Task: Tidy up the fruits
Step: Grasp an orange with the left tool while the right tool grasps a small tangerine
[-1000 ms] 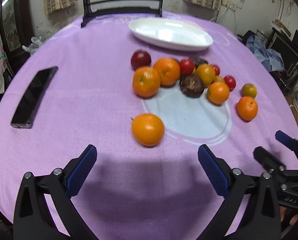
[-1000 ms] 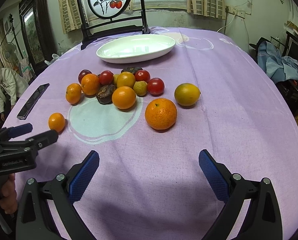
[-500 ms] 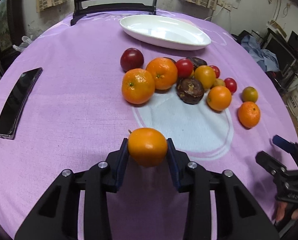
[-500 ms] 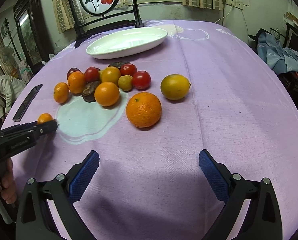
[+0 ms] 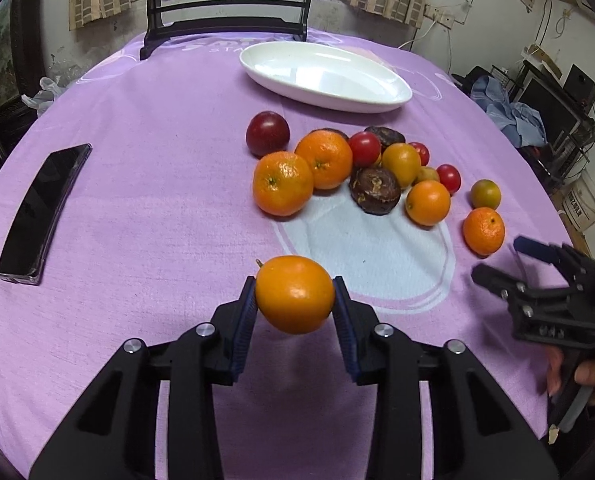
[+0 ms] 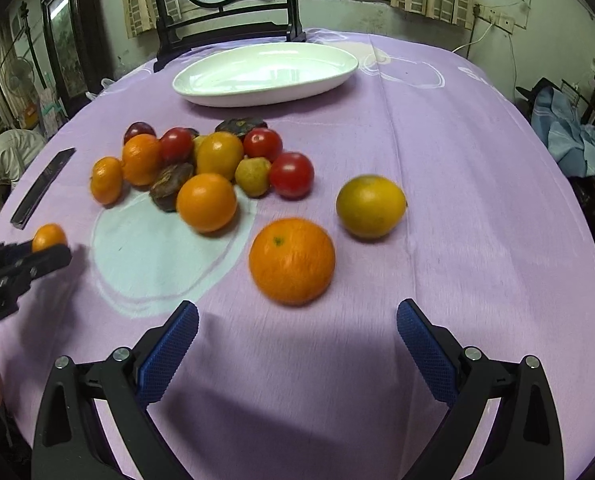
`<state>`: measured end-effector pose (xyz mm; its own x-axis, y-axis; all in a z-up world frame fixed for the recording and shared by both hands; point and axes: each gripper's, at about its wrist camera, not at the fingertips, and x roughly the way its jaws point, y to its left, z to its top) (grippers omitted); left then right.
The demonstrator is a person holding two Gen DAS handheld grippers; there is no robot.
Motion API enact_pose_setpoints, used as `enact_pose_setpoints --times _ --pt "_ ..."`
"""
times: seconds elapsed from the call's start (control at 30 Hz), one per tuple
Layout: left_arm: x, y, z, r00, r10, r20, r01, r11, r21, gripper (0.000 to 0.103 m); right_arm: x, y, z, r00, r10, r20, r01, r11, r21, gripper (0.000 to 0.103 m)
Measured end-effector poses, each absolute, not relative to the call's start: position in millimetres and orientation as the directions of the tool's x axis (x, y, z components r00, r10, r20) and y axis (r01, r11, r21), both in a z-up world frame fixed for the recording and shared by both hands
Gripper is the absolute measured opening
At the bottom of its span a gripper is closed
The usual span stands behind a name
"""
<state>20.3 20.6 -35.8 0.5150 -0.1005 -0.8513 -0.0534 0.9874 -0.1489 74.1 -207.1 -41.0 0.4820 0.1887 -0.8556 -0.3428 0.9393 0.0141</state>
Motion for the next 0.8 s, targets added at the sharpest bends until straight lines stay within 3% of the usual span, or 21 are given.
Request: enact_pose_setpoints --times 0.1,0.17,0.23,0.27,0.47,0.6,0.8 --pt "21.0 22.1 -38.8 0.501 -0.096 -0.860 -0.052 0.989 -0.140 0.036 84.9 -203.0 -45.7 0.458 0.194 -0.868 -0.339 0.940 0.031 0.078" --pt "21.0 23.6 -36.9 0.507 -0.087 -0.857 -0.056 0.989 -0.133 0.036 88.1 -200.1 -46.4 0.472 0.182 -0.862 -0.332 0.943 0.017 0.074" --pt "21.1 24.0 -35.2 0.524 -0.088 -0.847 -0.054 0.989 -0.136 0.036 91.0 -198.8 -45.2 0.493 0.160 -0.855 -0.323 0.946 -0.009 0.052" --pt "21.4 24.3 -34.3 0.532 -0.087 -0.842 -0.053 0.989 -0.136 0.036 91.3 -199.8 -43.6 0.492 0.181 -0.852 -0.328 0.944 0.011 0.046" --pt "29.0 23.4 -25.4 0.549 -0.092 -0.831 -0.016 0.993 -0.121 0.036 85.2 -210.5 -30.9 0.489 0.247 -0.836 -0.339 0.938 0.078 0.043" --pt "46.6 15.4 3.0 0.585 -0.108 -0.804 0.056 0.994 -0.093 0.036 83.1 -209.6 7.0 0.531 0.328 -0.781 -0.404 0.909 0.107 0.043" --pt "108.7 4.4 53.9 0.653 -0.110 -0.749 0.099 0.993 -0.060 0.036 136.3 -184.9 55.7 0.632 0.342 -0.695 -0.448 0.894 0.032 0.043"
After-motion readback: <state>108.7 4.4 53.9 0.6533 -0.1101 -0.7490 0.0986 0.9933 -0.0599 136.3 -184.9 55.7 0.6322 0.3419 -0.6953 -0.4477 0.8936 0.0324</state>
